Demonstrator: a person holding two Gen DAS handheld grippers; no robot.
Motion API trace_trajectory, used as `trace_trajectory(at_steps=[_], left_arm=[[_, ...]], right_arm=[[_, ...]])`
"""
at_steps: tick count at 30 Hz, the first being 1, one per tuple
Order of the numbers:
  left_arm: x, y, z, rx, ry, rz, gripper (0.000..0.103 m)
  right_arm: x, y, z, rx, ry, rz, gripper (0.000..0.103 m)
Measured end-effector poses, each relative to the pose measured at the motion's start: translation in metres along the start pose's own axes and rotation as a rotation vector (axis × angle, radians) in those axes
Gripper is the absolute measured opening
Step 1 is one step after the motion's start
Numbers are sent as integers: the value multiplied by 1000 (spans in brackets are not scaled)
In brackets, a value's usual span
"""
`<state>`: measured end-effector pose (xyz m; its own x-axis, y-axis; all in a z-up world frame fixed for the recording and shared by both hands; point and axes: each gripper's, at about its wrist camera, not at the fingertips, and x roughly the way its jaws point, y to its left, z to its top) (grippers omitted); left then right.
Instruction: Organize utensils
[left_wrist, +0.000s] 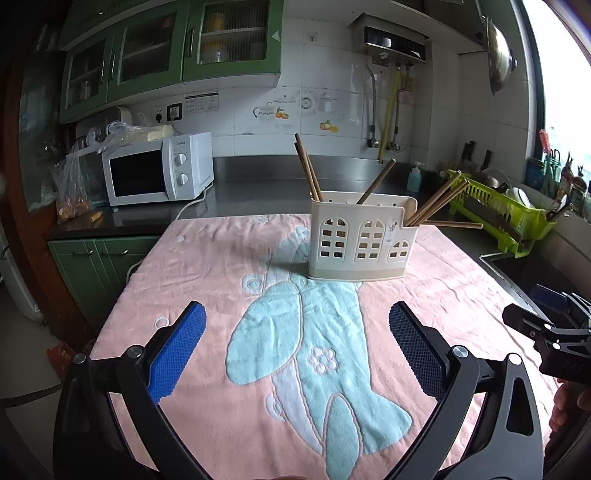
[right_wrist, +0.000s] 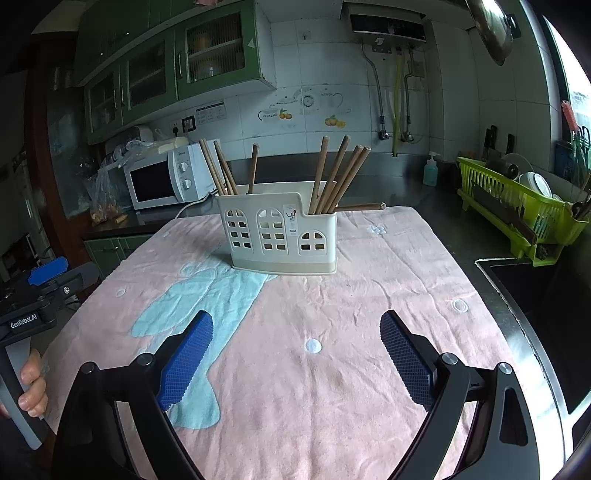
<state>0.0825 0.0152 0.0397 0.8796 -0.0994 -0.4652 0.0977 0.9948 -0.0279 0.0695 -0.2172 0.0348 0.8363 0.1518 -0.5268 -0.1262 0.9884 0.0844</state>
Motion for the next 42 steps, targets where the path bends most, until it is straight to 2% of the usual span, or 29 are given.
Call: trace_trajectory(at_steps=[42], left_arm=[[4,1,-8,-13,26,5,98]], right_arm=[[6,5,-5,4,10,14,90]])
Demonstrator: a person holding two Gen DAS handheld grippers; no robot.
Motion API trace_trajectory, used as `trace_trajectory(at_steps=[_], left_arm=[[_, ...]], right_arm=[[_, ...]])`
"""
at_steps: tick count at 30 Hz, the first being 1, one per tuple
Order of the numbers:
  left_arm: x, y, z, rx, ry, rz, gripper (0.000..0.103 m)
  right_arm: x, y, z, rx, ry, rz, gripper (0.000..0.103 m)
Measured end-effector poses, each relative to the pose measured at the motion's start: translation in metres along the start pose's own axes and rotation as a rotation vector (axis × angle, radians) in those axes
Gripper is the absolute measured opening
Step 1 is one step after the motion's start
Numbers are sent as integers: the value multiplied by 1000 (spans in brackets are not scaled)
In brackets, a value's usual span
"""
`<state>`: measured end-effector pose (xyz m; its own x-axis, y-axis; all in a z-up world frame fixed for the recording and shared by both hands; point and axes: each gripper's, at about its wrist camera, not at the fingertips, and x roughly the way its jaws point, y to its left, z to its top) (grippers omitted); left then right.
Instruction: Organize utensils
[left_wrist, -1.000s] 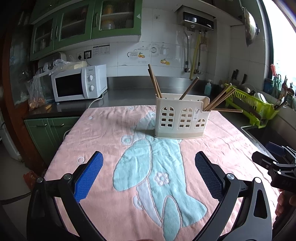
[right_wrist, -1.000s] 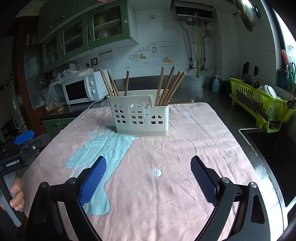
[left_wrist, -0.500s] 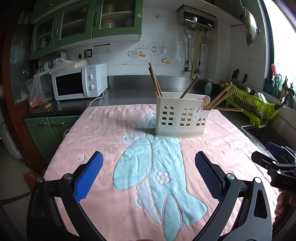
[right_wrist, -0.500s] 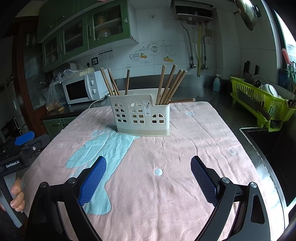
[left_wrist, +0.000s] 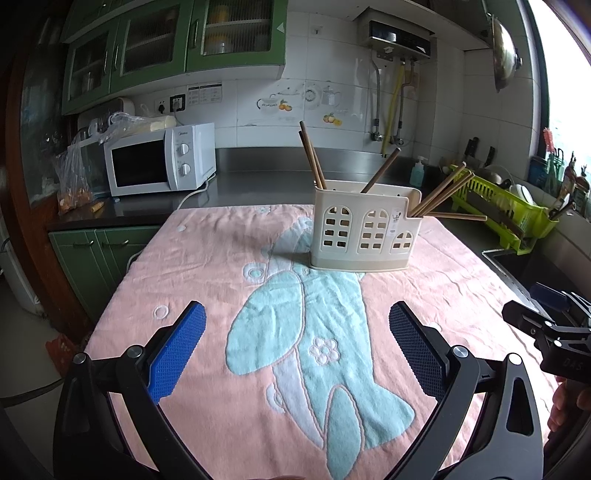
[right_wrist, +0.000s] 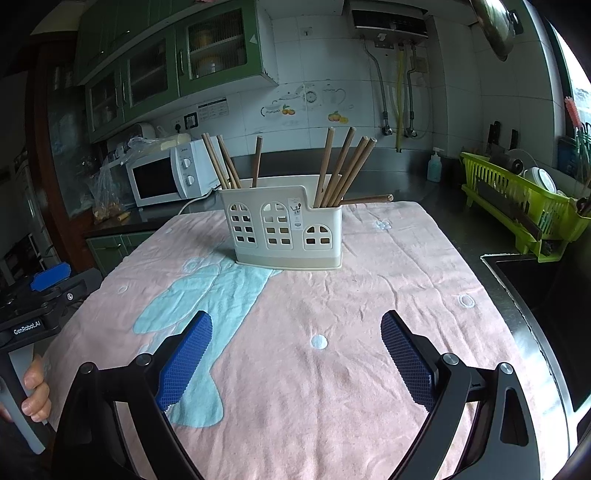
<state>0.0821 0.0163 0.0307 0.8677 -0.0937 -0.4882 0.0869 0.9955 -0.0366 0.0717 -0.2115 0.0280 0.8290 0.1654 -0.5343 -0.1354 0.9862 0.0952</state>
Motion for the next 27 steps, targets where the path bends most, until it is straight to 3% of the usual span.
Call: trace_trajectory(at_steps=[27], left_arm=[[1,4,-5,-12,-5,22,98]], right_arm=[[1,1,-1,2,2,2,90]])
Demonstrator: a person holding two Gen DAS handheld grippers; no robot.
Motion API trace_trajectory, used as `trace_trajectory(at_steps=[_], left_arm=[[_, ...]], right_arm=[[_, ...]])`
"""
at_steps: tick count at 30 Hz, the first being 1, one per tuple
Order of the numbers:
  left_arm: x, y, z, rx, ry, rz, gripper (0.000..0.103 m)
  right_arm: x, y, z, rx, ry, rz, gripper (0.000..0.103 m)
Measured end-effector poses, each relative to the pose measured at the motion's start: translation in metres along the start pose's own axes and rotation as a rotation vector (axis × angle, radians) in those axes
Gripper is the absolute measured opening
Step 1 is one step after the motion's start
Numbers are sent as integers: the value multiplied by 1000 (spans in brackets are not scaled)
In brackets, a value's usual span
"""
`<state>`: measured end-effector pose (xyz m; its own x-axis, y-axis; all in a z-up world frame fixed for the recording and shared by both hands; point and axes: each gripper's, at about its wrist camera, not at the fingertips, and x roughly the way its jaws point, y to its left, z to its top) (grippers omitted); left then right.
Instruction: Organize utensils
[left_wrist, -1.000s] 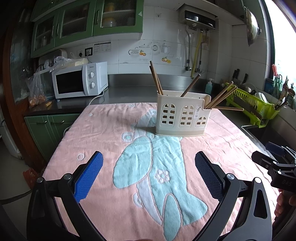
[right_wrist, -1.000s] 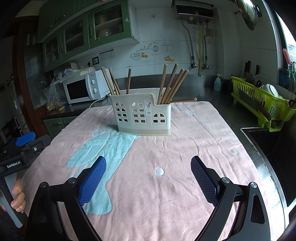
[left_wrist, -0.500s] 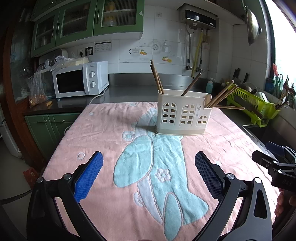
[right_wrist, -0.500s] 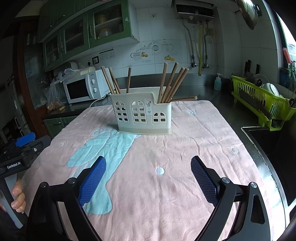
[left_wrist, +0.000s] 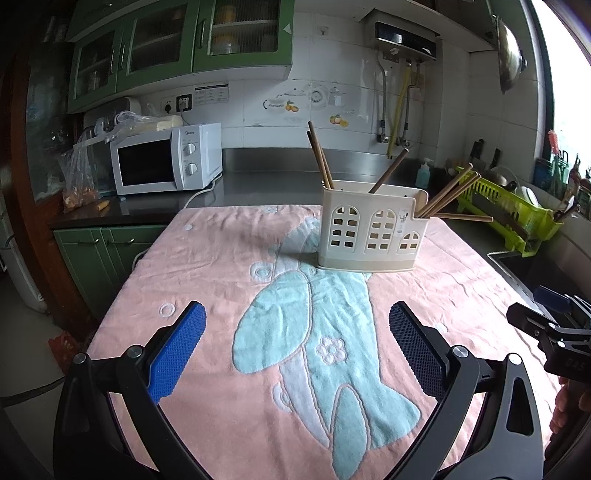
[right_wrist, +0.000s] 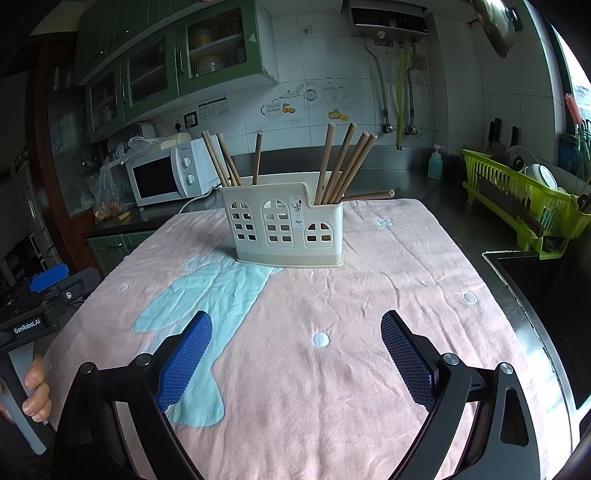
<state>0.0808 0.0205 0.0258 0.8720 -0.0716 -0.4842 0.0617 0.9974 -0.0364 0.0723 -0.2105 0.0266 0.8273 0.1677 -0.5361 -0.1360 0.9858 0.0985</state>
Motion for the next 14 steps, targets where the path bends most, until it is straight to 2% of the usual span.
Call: trace_trajectory(at_steps=[14], left_arm=[[2,6,-3,-7,17,11,98]], right_arm=[[3,1,-4,-2,4,-1,90]])
